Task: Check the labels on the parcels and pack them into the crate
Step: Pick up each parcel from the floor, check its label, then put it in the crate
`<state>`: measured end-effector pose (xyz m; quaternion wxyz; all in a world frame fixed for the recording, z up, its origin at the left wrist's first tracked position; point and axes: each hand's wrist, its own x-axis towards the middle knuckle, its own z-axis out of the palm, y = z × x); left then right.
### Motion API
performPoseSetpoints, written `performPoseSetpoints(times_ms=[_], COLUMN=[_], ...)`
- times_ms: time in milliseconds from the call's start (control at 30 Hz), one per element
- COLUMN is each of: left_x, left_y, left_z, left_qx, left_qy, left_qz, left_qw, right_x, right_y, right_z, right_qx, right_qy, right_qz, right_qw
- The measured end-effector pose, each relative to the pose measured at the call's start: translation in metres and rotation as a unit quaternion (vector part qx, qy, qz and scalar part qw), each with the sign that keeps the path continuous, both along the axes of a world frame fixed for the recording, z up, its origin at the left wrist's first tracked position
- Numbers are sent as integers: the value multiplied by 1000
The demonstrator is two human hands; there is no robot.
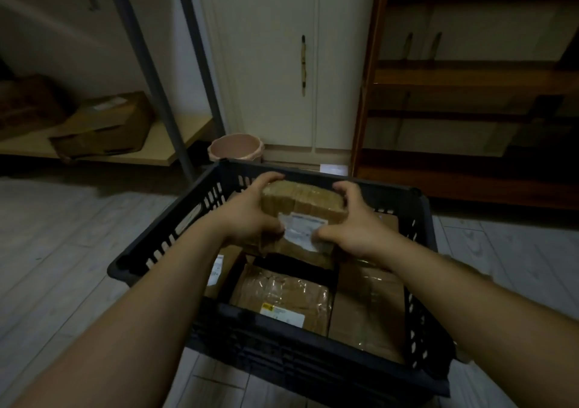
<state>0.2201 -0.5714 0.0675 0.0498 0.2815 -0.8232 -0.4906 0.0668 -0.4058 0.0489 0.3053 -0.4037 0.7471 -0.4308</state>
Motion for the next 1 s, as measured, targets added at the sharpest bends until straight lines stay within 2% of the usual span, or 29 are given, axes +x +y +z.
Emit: performPoseSetpoints(times_ms=[200, 333, 567, 767, 833, 933, 1000], left_x=[0, 8, 5, 7, 8, 5, 2], left_y=[-13, -13, -20, -29, -38, -50, -59], left_z=[-43, -74, -94, -101, -104, -109, -114], left_qx=[-158, -149, -217, -184, -219, -289, -272], left_qy=[-36, -87, -78, -90, -149, -286, -322], left_qz=[21, 27, 53, 59, 55, 26, -16], left_qw=[987, 985, 972, 977, 963, 913, 907], right_x=[10, 17, 18, 20, 20, 20, 20], right_y=[-23, -33, -52, -58, -55, -45, -42], right_z=[-31, -53, -69, -76, -79, -83, -86], right_qx=[100, 132, 142, 118, 103, 89, 69], right_qy=[156, 178, 196, 259, 277, 277, 272], right_qz=[64, 88, 108, 122, 119, 101, 90], right_qw=[981, 971, 964, 951, 948, 951, 956])
